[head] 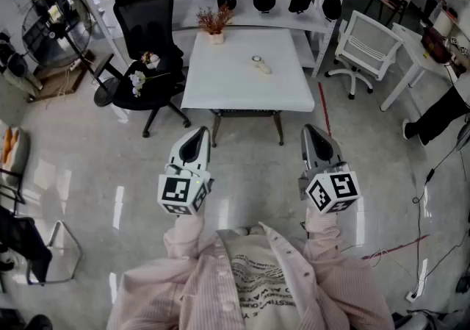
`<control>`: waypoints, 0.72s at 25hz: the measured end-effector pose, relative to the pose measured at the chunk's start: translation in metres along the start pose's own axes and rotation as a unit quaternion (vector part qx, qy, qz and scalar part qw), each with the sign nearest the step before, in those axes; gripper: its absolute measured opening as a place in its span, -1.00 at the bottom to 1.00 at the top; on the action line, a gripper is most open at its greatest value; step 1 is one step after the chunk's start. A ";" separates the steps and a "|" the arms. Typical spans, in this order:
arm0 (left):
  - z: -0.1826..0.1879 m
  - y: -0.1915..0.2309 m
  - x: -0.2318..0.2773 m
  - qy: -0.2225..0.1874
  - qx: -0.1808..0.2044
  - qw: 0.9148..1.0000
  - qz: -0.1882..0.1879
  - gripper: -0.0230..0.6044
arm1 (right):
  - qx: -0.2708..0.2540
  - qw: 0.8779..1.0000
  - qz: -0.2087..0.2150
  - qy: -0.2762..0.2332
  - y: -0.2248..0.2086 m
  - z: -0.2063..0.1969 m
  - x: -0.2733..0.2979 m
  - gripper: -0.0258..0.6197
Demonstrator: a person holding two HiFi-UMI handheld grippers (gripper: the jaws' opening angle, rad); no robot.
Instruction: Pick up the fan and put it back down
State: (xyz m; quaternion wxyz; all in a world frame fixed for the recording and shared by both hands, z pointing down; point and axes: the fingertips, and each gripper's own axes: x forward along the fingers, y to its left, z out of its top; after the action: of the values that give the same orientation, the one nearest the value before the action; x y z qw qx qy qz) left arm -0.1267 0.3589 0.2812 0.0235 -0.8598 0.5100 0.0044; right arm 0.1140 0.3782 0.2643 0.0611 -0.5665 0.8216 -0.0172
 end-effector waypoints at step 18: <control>-0.006 -0.018 0.019 0.009 -0.008 1.000 -0.002 -0.92 | 0.028 0.999 0.020 0.012 -0.023 -0.014 0.002 -0.89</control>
State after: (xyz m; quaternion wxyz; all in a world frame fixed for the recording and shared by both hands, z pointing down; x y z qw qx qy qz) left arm -0.1017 0.3511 0.2875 0.0119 -0.8609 0.5087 0.0014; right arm 0.1327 0.3679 0.2799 0.0677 -0.5480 0.8324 -0.0459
